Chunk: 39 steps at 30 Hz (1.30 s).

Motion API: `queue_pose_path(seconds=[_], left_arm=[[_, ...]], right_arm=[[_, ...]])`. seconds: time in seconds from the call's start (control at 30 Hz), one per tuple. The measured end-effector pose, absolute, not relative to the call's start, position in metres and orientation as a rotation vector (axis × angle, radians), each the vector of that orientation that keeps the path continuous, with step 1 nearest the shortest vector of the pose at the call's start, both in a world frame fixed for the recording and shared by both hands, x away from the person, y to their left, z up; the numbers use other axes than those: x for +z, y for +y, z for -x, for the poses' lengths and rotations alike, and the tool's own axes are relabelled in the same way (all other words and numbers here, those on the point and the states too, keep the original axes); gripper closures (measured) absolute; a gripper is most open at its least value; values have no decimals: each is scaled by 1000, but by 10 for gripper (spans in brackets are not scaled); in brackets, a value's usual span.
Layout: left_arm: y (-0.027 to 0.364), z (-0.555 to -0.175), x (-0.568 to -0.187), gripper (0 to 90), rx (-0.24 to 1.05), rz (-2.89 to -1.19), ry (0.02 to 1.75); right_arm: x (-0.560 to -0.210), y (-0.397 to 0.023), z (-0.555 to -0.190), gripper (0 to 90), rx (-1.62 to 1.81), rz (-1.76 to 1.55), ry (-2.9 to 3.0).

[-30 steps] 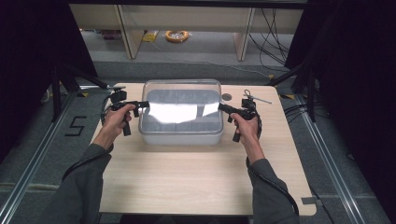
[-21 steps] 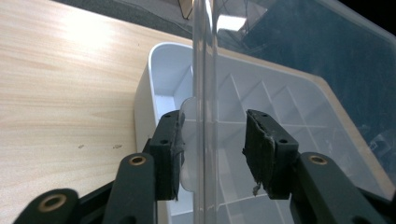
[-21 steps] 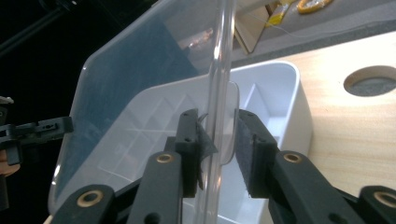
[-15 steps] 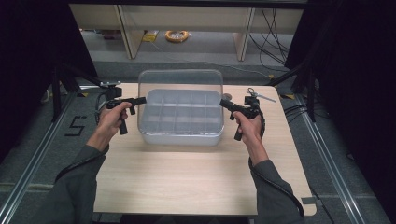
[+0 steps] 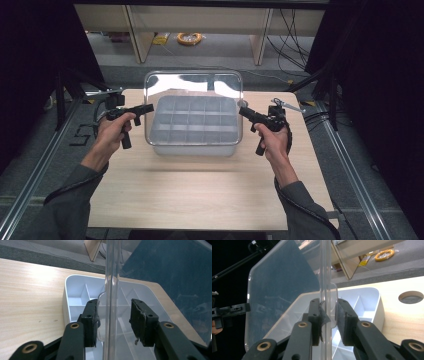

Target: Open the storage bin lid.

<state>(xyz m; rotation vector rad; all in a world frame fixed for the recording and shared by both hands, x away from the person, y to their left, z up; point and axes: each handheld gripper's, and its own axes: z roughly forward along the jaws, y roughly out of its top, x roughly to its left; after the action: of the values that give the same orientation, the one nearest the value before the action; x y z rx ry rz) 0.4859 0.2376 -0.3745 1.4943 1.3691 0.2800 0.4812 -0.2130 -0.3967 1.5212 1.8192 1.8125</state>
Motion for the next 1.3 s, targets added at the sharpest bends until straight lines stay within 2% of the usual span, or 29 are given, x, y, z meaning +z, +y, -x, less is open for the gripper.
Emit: queue_pose_path(seconds=[0.3, 0.9, 1.3], left_arm=[[242, -448, -382, 577, 291, -1518, 1323], [245, -381, -420, 584, 294, -1566, 1285], [244, -352, -438, 593, 268, -1586, 1282]], right_arm=[[-399, -211, -445, 755, 1799, -1460, 1838], [-435, -213, -383, 760, 1774, -1487, 1915], [-454, -218, -348, 759, 1751, -1496, 1945]])
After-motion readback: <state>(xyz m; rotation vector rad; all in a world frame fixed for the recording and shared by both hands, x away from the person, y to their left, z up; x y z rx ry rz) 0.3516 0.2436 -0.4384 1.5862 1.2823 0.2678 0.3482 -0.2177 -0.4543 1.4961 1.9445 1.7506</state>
